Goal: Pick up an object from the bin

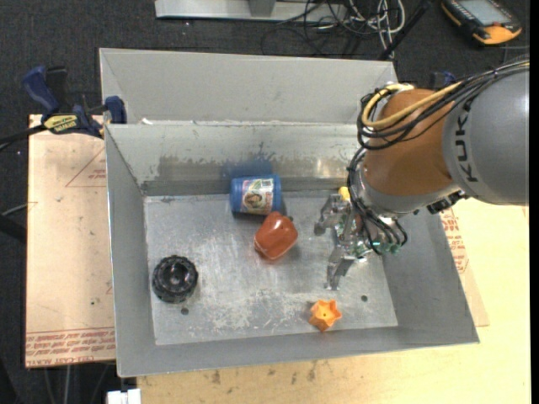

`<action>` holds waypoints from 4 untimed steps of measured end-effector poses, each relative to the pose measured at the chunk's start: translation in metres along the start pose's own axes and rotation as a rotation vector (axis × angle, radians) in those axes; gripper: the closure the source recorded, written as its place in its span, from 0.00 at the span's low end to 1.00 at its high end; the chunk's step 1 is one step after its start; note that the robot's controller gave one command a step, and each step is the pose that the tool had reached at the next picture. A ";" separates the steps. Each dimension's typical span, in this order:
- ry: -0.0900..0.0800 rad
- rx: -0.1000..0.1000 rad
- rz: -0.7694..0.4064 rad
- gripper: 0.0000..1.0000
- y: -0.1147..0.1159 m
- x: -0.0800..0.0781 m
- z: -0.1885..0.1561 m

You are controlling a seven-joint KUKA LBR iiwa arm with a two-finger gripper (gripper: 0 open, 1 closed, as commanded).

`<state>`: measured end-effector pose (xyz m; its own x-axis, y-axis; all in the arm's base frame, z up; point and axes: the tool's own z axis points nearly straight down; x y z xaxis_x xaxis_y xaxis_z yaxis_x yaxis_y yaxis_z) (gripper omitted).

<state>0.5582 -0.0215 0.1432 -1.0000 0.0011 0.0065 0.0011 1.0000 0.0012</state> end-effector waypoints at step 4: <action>-0.010 -0.003 -0.314 0.00 -0.055 -0.080 0.067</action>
Offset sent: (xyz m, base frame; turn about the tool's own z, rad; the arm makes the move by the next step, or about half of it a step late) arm 0.0856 -0.0579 0.0053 -0.0590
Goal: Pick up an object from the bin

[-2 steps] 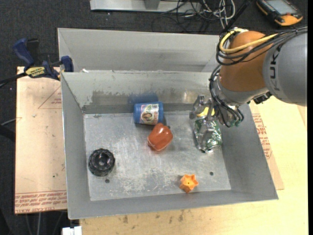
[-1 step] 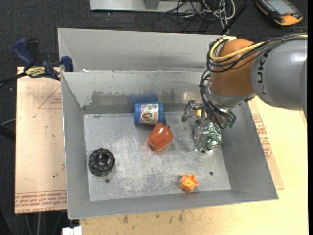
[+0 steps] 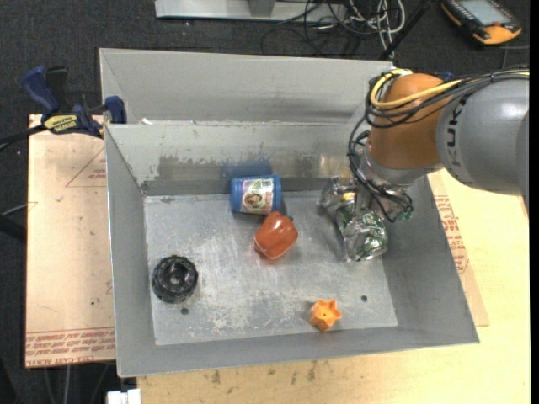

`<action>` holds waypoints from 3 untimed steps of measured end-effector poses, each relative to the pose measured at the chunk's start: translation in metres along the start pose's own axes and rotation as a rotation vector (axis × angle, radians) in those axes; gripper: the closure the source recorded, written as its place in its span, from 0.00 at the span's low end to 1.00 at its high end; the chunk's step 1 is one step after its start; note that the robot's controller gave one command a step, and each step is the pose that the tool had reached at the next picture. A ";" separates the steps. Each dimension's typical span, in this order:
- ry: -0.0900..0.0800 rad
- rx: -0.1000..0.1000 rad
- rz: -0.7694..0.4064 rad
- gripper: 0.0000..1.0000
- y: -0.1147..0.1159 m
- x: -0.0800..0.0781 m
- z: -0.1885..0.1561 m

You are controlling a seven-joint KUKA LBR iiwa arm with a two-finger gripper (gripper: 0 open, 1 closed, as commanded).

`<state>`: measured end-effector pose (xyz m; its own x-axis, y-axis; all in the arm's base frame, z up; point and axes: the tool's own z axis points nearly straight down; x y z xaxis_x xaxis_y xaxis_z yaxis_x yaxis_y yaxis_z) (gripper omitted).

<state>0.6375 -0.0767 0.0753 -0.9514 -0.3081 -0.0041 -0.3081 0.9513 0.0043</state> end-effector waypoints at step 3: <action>0.002 -0.010 0.009 0.00 -0.058 0.013 -0.002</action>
Offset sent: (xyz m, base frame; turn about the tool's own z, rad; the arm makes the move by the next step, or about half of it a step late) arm 0.0147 -0.0568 0.0154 0.0908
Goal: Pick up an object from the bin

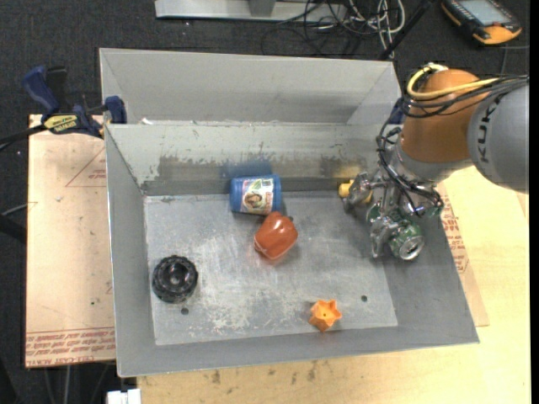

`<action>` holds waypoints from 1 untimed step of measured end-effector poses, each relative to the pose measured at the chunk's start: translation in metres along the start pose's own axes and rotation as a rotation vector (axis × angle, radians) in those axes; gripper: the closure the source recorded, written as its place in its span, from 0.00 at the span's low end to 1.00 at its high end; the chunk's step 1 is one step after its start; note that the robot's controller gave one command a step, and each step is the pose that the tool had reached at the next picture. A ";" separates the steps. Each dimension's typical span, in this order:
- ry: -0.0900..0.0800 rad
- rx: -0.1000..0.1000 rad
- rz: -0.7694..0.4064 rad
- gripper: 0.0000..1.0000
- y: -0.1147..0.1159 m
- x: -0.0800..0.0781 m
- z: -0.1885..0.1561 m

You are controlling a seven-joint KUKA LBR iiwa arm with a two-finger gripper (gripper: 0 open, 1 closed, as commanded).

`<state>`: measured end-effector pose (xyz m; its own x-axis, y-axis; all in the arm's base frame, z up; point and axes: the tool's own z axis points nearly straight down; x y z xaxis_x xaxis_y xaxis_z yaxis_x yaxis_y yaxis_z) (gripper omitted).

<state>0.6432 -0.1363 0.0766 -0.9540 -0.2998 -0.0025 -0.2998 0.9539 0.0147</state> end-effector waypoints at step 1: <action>-0.011 0.002 -0.152 0.00 0.017 0.041 0.001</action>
Offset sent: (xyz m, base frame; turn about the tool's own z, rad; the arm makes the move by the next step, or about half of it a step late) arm -0.0500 -0.0064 -0.0031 -0.4231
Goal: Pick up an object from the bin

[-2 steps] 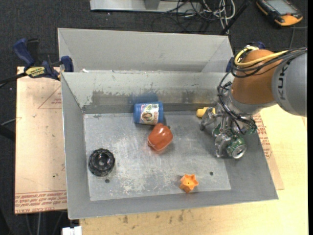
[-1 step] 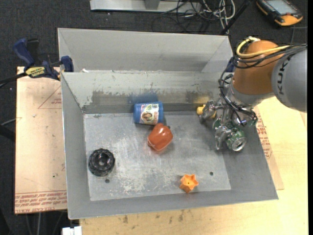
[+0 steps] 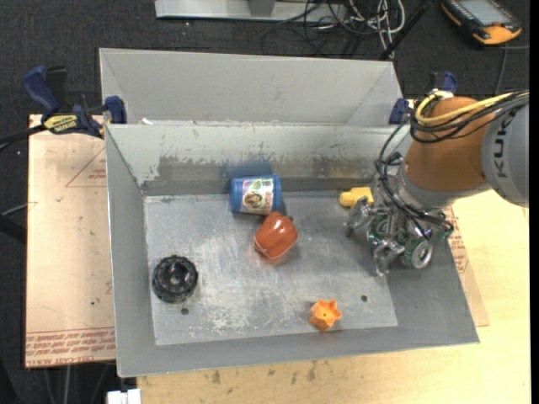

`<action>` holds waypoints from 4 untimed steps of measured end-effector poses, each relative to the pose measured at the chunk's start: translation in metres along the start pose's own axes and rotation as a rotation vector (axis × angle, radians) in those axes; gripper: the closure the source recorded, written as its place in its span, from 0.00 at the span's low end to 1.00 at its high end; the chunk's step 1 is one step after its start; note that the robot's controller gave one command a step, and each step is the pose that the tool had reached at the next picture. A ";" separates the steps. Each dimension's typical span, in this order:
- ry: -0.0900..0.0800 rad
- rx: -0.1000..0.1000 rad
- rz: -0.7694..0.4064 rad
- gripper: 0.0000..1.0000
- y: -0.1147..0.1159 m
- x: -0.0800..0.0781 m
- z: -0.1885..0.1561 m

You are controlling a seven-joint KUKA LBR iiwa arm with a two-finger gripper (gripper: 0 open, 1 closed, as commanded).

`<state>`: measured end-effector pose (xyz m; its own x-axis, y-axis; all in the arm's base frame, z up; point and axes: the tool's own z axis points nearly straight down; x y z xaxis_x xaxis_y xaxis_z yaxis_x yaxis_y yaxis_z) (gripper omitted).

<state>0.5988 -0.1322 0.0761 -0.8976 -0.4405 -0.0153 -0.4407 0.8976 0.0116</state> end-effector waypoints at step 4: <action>-0.014 0.013 -0.257 1.00 0.015 0.057 -0.017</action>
Offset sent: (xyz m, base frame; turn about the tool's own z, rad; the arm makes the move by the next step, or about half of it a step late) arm 0.0568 -0.0034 0.0602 0.0429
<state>0.5411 -0.1439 0.0924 -0.7559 -0.6540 -0.0301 -0.6541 0.7563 -0.0069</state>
